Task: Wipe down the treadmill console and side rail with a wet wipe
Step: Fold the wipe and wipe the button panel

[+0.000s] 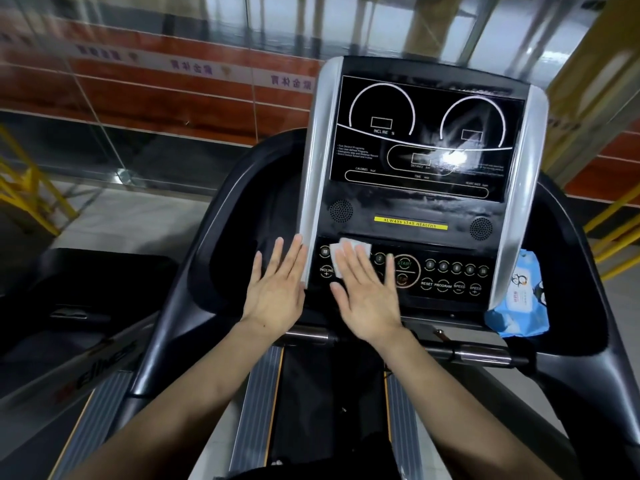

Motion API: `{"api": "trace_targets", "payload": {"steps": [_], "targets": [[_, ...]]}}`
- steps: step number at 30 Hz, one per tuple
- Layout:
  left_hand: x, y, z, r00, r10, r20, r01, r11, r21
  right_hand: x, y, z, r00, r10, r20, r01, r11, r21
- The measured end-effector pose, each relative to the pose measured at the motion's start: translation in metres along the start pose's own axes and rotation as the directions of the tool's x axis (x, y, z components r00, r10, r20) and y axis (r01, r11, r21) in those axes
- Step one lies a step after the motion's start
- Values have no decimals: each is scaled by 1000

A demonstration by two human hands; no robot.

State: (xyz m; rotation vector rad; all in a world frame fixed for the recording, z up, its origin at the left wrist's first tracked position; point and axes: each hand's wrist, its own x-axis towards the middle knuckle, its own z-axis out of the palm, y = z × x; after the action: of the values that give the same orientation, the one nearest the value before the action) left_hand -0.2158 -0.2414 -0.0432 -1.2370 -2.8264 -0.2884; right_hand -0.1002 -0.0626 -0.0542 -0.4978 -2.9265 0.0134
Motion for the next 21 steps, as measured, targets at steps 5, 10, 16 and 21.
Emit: {"api": "trace_targets", "payload": {"steps": [5,10,16,21], "targets": [[-2,-7,-5,999,31,22,-31,999,6,-7,1,2,982,187,-11,-185,978,100],[-3,-10,-5,999,33,42,-33,999,-18,18,-44,2,997,-81,5,80,996,50],[-3,-8,-8,997,32,65,-32,999,-2,-7,-1,-1,994,107,-5,-107,994,24],[-3,-8,-9,997,28,71,-27,1000,-16,11,-26,-2,998,45,-35,-42,997,67]]}}
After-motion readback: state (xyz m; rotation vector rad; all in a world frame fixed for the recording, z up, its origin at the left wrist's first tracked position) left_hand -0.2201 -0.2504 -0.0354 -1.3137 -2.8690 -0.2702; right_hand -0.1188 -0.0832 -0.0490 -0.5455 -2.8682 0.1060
